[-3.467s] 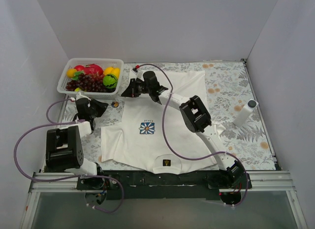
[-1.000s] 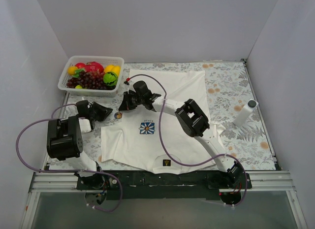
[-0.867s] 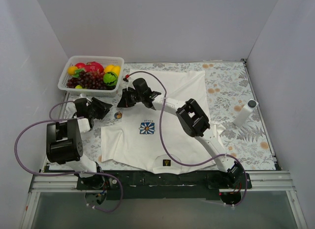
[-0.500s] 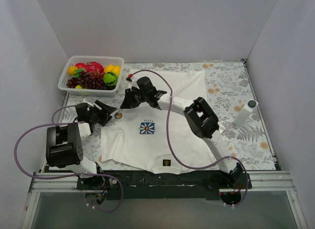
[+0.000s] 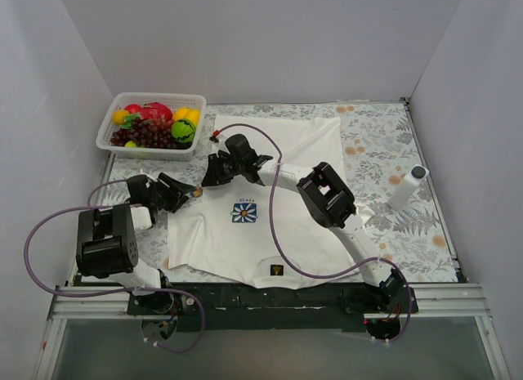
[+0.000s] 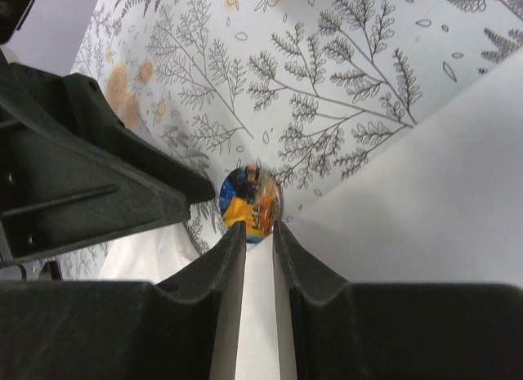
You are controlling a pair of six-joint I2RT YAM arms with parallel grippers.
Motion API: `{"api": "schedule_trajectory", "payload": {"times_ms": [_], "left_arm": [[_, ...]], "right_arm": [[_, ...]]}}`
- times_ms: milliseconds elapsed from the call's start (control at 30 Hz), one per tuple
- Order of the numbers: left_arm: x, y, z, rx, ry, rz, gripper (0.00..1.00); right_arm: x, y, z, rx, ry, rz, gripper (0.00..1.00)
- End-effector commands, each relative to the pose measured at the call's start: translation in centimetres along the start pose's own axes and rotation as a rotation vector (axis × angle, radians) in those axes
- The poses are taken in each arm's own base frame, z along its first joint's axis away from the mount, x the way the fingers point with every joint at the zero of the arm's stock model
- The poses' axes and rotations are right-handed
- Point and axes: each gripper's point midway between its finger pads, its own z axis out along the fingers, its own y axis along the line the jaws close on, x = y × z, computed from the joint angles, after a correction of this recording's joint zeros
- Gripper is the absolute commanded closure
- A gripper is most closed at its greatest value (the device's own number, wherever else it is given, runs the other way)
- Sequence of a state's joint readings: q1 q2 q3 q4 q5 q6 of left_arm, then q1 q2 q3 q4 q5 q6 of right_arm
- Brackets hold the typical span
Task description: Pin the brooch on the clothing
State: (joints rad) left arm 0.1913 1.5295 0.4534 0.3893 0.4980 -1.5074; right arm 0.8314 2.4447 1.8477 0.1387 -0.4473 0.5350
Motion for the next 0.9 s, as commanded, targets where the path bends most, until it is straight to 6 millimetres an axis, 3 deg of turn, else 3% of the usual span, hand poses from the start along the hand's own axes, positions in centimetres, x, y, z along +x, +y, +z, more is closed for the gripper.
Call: {"api": "schedule_trajectory", "payload": {"times_ms": [0,167,367,500,867], "left_arm": [[-0.5,-0.4,0.4,0.009,-0.002,0.022,0.54],[-0.5,-0.1,0.8,0.001,0.008,0.018,0.58],[-0.5,-0.1,1.0,0.0,0.009,0.015,0.6],[-0.2,0.0,1.3,0.009,0.028,0.004,0.63],[-0.3,-0.6,1.7,0.034,0.039,-0.011,0.67]], "right_arm": [[-2.8,1.0,1.1,-0.034,-0.064,-0.012,0.74],[-1.6,-0.3,1.8,-0.009,-0.037,0.016,0.75],[0.2,-0.2,1.9,-0.031,0.001,0.035,0.77],[0.5,0.1,2.0,-0.055,0.012,0.038,0.83],[0.8,0.4,2.4,-0.076,0.031,0.043,0.87]]}}
